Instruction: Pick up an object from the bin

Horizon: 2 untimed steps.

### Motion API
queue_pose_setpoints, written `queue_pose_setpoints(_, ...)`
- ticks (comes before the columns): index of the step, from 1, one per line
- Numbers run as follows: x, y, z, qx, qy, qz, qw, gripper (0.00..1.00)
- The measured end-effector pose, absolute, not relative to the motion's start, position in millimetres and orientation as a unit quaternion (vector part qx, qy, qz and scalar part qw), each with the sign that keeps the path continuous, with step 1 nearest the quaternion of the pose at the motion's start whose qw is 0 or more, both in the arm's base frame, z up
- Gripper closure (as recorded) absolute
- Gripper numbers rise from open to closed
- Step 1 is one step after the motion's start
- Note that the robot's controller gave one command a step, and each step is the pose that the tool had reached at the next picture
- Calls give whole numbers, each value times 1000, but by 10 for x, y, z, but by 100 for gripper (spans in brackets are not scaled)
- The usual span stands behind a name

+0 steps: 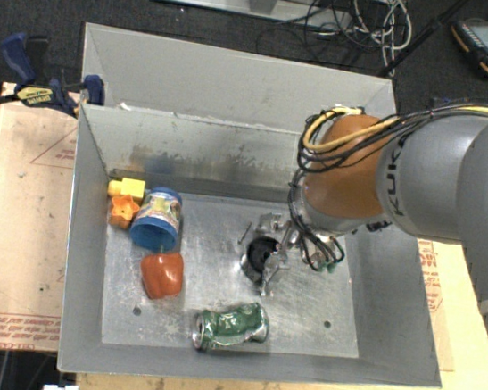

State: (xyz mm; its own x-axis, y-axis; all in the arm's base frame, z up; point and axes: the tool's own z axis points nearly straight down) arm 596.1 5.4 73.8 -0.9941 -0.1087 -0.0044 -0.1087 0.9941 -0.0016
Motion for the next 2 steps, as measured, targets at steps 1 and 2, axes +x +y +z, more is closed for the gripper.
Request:
queue_pose_setpoints(1, 5922, 297, 2147, -82, 997, 0, 2, 100)
queue_pose_setpoints(2, 5918, 296, 2139, -82, 997, 0, 2, 100)
